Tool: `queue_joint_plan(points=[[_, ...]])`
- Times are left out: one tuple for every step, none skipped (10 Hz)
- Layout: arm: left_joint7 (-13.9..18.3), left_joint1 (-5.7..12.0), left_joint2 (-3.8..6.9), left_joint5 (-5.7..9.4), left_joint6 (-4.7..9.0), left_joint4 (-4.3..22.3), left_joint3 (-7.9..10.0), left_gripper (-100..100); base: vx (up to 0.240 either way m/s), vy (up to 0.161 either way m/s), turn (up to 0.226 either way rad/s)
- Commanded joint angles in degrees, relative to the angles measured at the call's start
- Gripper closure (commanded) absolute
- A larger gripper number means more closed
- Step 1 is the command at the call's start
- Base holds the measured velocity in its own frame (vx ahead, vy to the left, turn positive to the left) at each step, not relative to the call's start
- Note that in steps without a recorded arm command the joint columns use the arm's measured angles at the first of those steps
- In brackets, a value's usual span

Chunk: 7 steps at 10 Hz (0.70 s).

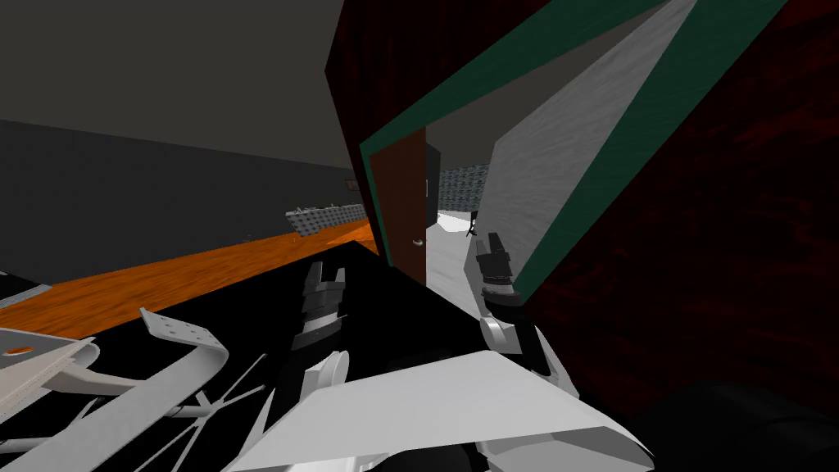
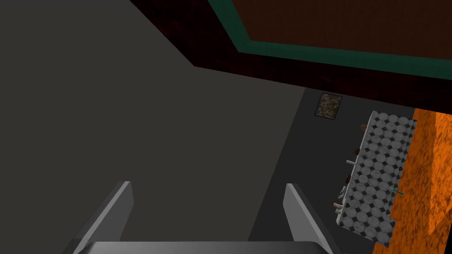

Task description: Push the door open

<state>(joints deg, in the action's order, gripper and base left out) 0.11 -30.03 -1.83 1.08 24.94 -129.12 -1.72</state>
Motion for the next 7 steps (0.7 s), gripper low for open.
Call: queue_joint_plan(points=[[0.1, 0.42, 0.82, -0.06, 0.58, 2.0, -0.73, -100, 0.114, 0.005, -0.092], [0.1, 0.63, 1.2, -0.09, 0.87, 3.0, -1.09, -100, 0.194, -0.006, -0.086], [0.2, 0.89, 1.62, -0.12, 1.22, 4.2, -1.54, -100, 0.189, 0.018, -0.065], [0.2, 1.19, 2.08, -0.17, 1.63, 5.6, -2.06, -100, 0.181, 0.015, -0.083], [0.2, 1.34, 2.31, -0.19, 1.84, 6.3, -2.32, -100, 0.17, 0.01, -0.049], [0.3, 1.51, 2.55, -0.21, 2.07, 7.1, -2.61, -100, 0.132, 0.025, -0.039], [0.3, 1.88, 3.05, -0.26, 2.59, 8.9, -3.26, -100, 0.152, 0.033, -0.1]])
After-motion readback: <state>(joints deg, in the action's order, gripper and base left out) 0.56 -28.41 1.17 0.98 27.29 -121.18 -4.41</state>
